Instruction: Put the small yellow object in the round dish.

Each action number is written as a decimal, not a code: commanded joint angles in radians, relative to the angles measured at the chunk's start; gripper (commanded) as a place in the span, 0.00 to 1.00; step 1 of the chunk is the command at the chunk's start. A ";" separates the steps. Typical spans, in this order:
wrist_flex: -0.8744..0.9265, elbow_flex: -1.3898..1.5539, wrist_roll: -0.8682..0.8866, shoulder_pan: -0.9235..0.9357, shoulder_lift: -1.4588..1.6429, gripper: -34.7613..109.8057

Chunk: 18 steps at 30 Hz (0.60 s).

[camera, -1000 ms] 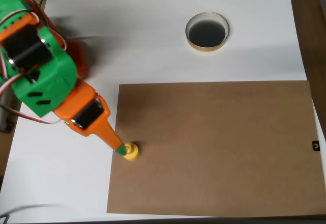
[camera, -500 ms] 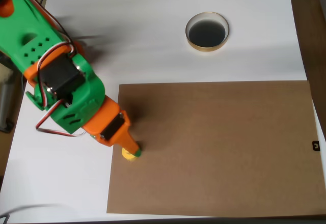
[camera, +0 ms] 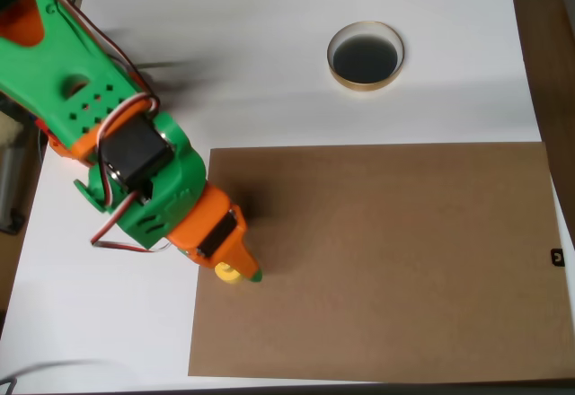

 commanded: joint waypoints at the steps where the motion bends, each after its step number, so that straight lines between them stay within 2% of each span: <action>1: -0.011 -0.066 0.002 0.011 -0.009 0.41; 18: -0.064 -0.072 0.021 0.037 -0.101 0.39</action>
